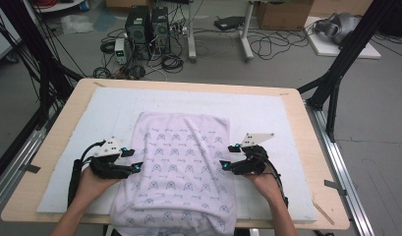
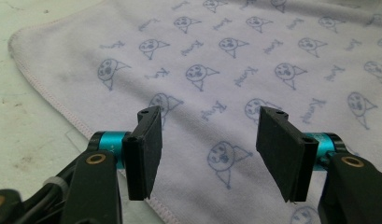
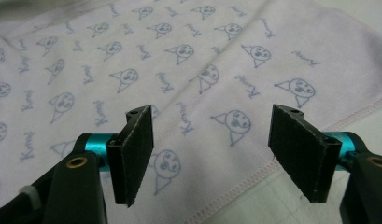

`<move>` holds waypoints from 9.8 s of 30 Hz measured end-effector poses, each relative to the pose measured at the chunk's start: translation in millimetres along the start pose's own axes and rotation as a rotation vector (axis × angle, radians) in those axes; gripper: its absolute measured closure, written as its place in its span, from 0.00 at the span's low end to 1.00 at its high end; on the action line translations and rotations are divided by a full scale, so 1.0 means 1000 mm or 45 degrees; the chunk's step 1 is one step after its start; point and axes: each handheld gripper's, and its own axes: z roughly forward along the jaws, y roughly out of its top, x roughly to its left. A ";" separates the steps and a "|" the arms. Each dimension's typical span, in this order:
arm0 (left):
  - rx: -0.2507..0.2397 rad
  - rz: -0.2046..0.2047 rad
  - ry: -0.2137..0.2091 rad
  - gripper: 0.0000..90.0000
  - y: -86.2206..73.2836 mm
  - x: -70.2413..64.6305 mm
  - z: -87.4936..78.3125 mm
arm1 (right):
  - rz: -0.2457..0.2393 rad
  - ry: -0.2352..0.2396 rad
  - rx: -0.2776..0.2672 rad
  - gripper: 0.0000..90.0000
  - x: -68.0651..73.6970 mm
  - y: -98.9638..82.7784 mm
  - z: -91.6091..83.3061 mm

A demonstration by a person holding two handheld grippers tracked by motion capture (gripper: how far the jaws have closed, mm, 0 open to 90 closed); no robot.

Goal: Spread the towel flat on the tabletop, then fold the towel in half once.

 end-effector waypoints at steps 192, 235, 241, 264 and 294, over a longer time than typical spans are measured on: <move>-0.017 -0.041 0.032 0.96 0.003 0.018 -0.014 | -0.062 0.082 0.027 0.81 0.013 0.011 -0.016; -0.035 -0.082 0.004 0.57 -0.001 0.018 -0.025 | 0.041 0.014 0.062 0.55 0.000 -0.003 -0.019; 0.116 -0.118 0.078 0.50 -0.005 0.033 0.008 | 0.100 -0.048 0.159 0.47 -0.015 -0.012 -0.004; 0.055 -0.132 0.180 0.94 0.032 0.069 0.035 | 0.084 -0.166 0.181 0.95 -0.063 0.020 0.013; 0.124 -0.234 0.066 0.58 0.050 0.113 0.039 | 0.153 -0.148 0.127 0.62 -0.095 0.051 0.012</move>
